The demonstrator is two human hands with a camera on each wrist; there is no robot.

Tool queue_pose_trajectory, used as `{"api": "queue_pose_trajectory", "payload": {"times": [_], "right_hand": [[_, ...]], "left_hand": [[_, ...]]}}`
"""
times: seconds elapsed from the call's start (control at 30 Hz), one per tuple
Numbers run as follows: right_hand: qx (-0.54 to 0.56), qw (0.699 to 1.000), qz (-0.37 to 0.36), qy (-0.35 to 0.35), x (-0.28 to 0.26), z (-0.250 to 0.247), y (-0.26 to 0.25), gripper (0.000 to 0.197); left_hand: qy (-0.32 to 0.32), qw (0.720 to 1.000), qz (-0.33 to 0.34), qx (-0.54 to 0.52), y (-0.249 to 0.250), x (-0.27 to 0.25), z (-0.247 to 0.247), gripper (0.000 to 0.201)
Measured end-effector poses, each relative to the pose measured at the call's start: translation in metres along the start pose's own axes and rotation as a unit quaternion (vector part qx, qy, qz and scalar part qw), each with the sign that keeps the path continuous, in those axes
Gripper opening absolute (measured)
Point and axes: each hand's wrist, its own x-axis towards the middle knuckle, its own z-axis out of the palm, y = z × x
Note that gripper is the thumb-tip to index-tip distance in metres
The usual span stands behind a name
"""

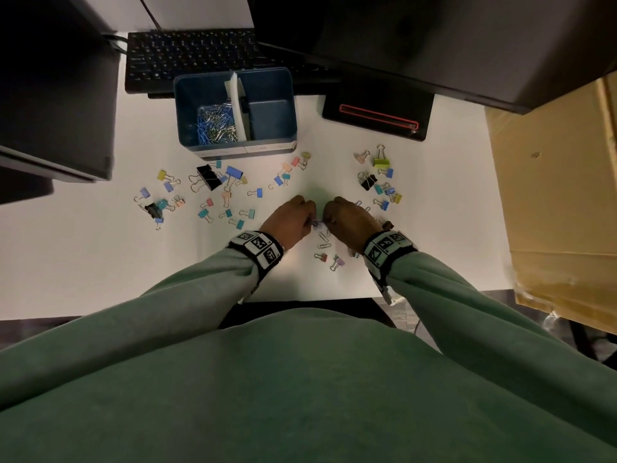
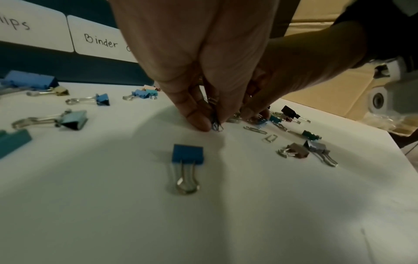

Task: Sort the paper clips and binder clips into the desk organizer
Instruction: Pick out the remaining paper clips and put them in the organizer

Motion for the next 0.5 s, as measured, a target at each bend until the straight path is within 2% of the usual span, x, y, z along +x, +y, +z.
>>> {"api": "queue_pose_trajectory", "payload": {"times": [0.13, 0.33, 0.43, 0.5], "right_hand": [[0.068, 0.998, 0.010, -0.005, -0.005, -0.011, 0.003, 0.016], [0.206, 0.975, 0.046, 0.067, -0.008, -0.024, 0.009, 0.016], [0.157, 0.984, 0.044, 0.075, -0.006, -0.026, 0.014, 0.013], [0.099, 0.992, 0.038, 0.068, -0.006, -0.024, 0.017, 0.014]], "left_hand": [[0.013, 0.997, -0.009, -0.074, -0.002, -0.006, -0.008, 0.011], [0.085, 0.972, -0.045, -0.216, -0.010, -0.033, -0.052, 0.007], [0.143, 0.944, -0.067, -0.289, -0.025, -0.046, -0.095, 0.010], [0.204, 0.930, -0.085, -0.293, -0.044, -0.047, -0.126, 0.007]]}}
